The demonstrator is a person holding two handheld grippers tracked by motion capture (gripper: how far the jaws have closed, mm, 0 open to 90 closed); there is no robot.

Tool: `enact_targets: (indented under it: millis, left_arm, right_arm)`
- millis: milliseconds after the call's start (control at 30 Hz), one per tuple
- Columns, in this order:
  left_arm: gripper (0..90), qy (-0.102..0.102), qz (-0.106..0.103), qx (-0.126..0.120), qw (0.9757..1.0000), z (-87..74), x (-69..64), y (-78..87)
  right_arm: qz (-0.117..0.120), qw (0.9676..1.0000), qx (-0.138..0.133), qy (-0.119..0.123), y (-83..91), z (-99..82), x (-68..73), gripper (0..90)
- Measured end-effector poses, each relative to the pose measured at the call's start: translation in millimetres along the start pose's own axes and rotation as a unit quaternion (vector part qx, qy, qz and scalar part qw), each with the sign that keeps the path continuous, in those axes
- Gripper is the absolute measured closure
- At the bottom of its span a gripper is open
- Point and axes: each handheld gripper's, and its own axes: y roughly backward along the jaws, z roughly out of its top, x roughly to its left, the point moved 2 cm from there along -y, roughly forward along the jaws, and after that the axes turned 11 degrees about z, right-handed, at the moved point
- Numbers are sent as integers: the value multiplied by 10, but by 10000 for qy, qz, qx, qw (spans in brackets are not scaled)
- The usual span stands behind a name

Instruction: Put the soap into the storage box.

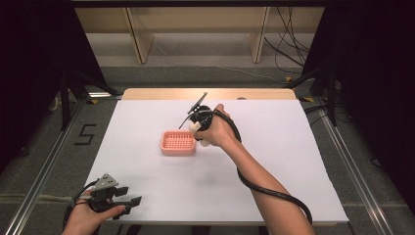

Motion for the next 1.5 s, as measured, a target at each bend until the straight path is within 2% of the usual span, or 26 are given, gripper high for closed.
enact_targets:
  millis: [133, 167, 267, 333, 367, 500, 533, 667, 733, 900, 933, 1067, 1200, 1233, 1333, 1500]
  left_arm:
    - [335, 10, -22, -16, 10000, 1, -3, 1]
    - [335, 4, -23, -13, 10000, 0, -2, 1]
    - [334, -3, -19, -8, 10000, 1, -2, 1]
    - [335, 4, -24, -17, 10000, 1, -4, 2]
    - [335, -1, -15, -13, 10000, 1, -3, 2]
    - [334, -16, 7, 7, 10000, 0, 1, 2]
    - [334, -7, 7, -2, 10000, 1, 0, 2]
    - [335, -5, 2, 0, 10000, 0, -1, 2]
    - [335, -5, 2, 2, 10000, 1, 0, 2]
    - [334, -16, 5, 5, 10000, 1, 2, 0]
    - [335, -15, 3, 5, 10000, 1, 2, 1]
    - [335, -10, 2, 2, 10000, 1, 2, 0]
    - [334, -30, 4, 16, 10000, 1, 2, -1]
    - [334, -27, 3, 15, 10000, 1, 1, -1]
    - [334, -11, -29, 4, 10000, 0, -2, 0]
    - [334, -13, -29, 5, 10000, 0, -2, -1]
  right_arm:
    - [3, 10000, -8, 38, -13, 15, -1, 502]
    - [9, 10000, -4, -26, -21, 17, 8, 502]
    - [-15, 10000, -9, 68, -23, 30, -4, 502]
    - [51, 10000, 24, -69, -29, 39, 24, 502]
    - [18, 10000, -15, 23, -38, 50, 15, 501]
    - [8, 10000, -13, 27, -54, 61, 22, 502]
    - [16, 9999, -10, 112, -64, 67, 14, 502]
    - [13, 10000, -11, 35, -68, 82, 30, 501]
    - [16, 9999, -1, 125, -68, 91, 22, 502]
    - [16, 10000, -20, 62, -72, 105, 33, 502]
    - [10, 9999, -18, 139, -74, 110, 23, 502]
    - [-5, 9999, -27, 142, -78, 115, 24, 501]
    - [16, 10000, -15, 58, -92, 118, 44, 501]
    - [2, 9999, -7, 152, -97, 126, 34, 502]
    - [-7, 9998, -20, 204, -108, 139, 33, 502]
    - [12, 9998, -12, 186, -122, 164, 47, 502]
